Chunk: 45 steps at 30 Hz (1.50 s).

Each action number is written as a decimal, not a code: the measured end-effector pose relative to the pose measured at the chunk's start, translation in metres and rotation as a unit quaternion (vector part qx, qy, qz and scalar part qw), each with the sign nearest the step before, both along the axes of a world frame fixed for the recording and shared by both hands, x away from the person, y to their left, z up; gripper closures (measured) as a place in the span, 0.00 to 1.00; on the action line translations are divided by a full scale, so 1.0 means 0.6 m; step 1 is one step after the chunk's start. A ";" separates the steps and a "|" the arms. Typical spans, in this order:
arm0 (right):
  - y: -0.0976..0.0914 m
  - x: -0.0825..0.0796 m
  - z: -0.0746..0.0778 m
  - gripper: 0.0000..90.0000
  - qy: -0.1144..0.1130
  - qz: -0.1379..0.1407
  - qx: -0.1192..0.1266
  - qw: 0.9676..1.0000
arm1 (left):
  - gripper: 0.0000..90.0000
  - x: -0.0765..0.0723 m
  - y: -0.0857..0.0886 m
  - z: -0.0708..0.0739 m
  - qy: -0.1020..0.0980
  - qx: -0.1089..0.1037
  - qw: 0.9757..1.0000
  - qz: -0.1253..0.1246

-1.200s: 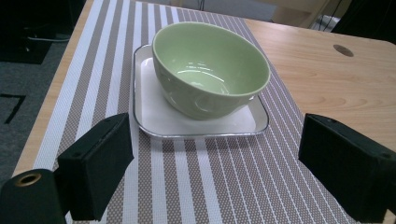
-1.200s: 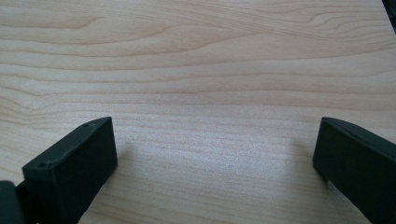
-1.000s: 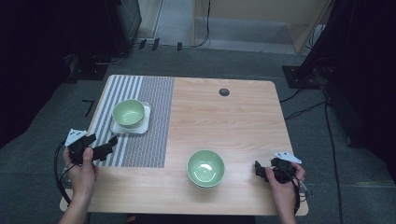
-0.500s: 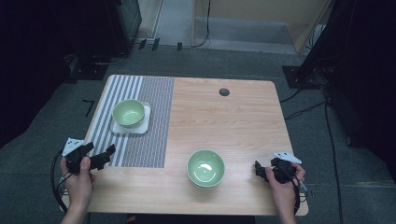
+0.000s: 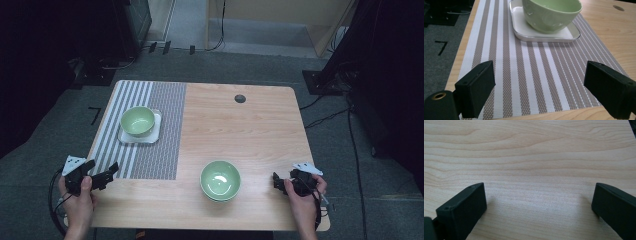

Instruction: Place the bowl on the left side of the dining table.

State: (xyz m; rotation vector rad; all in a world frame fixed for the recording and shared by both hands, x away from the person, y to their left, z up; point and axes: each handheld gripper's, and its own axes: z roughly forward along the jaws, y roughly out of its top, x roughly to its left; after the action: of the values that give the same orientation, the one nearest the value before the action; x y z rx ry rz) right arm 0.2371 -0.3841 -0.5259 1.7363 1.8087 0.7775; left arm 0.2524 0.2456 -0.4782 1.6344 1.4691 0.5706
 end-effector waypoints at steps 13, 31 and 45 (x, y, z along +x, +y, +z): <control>0.000 0.000 0.000 0.00 0.000 0.000 0.000 1.000 | 0.10 -0.012 0.018 -0.033 0.023 0.011 1.000 0.006; 0.000 0.000 0.000 0.00 0.000 0.000 0.000 1.000 | 0.10 -0.008 0.012 -0.057 0.045 0.024 0.999 -0.003; 0.000 0.000 0.000 0.00 0.000 0.000 0.000 1.000 | 0.10 -0.005 0.003 -0.063 0.056 0.048 0.997 -0.010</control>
State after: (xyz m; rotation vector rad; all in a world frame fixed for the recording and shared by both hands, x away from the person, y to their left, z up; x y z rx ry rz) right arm 0.2370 -0.3841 -0.5260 1.7359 1.8089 0.7776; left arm 0.2492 0.2476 -0.5162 1.7793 1.5261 0.5535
